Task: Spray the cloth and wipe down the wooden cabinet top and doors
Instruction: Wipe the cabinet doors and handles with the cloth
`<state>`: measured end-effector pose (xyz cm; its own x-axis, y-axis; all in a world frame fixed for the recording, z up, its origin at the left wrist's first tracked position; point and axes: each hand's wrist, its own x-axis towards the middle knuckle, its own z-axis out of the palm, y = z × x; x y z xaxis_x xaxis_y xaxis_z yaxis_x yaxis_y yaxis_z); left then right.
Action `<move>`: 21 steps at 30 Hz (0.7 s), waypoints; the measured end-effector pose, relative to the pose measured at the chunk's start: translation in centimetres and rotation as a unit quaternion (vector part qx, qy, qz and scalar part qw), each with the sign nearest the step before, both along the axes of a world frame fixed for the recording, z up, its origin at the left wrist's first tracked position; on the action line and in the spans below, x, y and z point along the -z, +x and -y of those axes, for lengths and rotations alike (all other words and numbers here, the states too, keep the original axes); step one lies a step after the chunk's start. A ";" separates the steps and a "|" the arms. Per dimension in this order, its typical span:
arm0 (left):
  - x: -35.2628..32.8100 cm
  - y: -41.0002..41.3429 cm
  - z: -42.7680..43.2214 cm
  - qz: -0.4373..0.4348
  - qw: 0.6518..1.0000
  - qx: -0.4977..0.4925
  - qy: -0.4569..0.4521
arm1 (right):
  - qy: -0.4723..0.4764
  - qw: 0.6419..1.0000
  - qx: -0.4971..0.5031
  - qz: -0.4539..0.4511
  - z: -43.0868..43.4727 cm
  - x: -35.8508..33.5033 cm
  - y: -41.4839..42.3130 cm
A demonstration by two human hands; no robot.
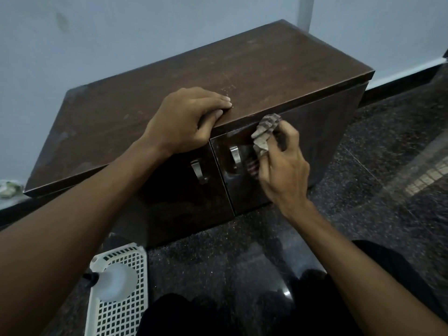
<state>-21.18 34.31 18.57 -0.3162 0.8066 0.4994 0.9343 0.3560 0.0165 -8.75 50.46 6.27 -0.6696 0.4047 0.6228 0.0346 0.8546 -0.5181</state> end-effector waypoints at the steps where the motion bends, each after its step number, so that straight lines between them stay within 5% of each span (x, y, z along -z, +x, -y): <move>1: 0.1 -0.1 0.0 0.000 1.000 0.000 0.000 | -0.018 1.000 -0.013 -0.004 0.5 -0.1 -0.1; 5: 0.2 0.0 0.0 -0.007 1.000 -0.003 0.006 | 0.075 0.990 -0.116 0.007 3.2 -0.3 0.0; 9: 0.1 0.1 -0.1 -0.009 1.000 -0.003 0.001 | 0.137 0.986 -0.093 0.020 2.3 -0.3 0.2; 13: 0.2 0.1 -0.1 -0.012 1.000 -0.003 0.002 | 0.005 1.000 0.019 0.015 -0.2 0.5 0.3; 16: 0.2 0.0 -0.1 -0.012 1.000 -0.003 0.003 | -0.029 1.000 -0.003 -0.003 0.4 0.6 0.1; 21: 0.1 0.2 -0.2 -0.020 1.000 -0.003 0.002 | 0.166 0.977 -0.131 0.017 3.9 0.8 0.1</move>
